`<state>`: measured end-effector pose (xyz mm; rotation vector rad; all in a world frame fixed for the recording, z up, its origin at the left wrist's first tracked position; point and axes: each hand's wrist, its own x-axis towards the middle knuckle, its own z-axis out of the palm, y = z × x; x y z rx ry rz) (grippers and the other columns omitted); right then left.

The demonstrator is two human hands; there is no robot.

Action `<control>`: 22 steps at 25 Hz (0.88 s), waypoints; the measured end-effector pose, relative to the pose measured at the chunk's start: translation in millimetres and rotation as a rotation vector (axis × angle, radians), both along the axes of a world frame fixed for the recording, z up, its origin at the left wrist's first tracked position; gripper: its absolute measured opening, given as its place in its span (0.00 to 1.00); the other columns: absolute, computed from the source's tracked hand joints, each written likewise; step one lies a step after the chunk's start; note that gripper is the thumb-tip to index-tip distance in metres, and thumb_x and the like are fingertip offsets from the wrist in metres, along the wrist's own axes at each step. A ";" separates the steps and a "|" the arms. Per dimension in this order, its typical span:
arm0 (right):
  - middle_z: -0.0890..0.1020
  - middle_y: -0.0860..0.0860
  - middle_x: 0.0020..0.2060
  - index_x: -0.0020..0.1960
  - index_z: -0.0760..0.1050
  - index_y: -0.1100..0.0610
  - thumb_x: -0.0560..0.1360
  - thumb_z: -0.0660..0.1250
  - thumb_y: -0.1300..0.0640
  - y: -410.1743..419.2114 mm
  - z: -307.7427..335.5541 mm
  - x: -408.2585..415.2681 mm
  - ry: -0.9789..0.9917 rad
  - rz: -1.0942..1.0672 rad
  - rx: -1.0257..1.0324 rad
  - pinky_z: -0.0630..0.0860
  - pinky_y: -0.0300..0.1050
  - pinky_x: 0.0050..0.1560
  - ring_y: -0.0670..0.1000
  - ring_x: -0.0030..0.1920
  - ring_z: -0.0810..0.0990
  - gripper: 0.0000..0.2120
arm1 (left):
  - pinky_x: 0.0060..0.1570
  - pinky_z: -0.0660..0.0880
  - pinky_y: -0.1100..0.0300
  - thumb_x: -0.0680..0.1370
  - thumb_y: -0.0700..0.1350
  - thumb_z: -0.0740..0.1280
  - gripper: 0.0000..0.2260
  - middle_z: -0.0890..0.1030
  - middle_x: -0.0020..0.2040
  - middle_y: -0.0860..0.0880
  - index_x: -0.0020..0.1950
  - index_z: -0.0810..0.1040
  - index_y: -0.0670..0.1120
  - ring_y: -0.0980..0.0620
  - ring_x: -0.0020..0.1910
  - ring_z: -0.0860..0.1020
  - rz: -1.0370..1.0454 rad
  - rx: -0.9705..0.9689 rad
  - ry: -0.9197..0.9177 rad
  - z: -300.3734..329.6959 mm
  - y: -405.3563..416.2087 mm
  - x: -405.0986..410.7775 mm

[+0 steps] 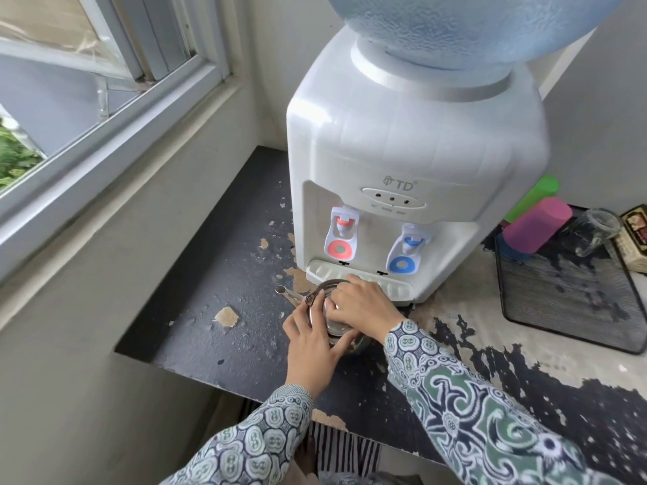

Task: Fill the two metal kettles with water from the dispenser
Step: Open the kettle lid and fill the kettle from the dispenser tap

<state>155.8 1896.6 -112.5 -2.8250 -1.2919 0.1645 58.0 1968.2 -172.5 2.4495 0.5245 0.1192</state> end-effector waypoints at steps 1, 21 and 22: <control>0.82 0.58 0.45 0.44 0.79 0.63 0.77 0.54 0.53 -0.7 -0.1 1.4 0.008 0.000 0.015 0.74 0.52 0.47 0.56 0.54 0.75 0.19 | 0.66 0.64 0.47 0.64 0.77 0.40 0.48 0.64 0.67 0.38 0.73 0.56 0.46 0.39 0.66 0.60 -0.007 -0.033 0.017 1.9 0.1 -0.3; 0.72 0.45 0.31 0.36 0.72 0.57 0.76 0.59 0.50 -75.5 -31.9 -25.6 0.188 -0.489 0.885 0.67 0.31 0.33 0.42 0.31 0.71 0.14 | 0.69 0.54 0.40 0.72 0.62 0.64 0.37 0.46 0.74 0.45 0.73 0.49 0.52 0.42 0.71 0.44 -0.026 -0.323 0.202 12.8 10.8 4.0; 0.72 0.45 0.31 0.35 0.70 0.56 0.75 0.62 0.50 -89.2 -42.0 -30.3 0.169 -0.573 0.833 0.65 0.31 0.32 0.42 0.30 0.70 0.13 | 0.69 0.54 0.40 0.72 0.62 0.65 0.37 0.45 0.74 0.45 0.73 0.49 0.53 0.41 0.72 0.43 -0.037 -0.340 0.213 13.8 12.6 4.4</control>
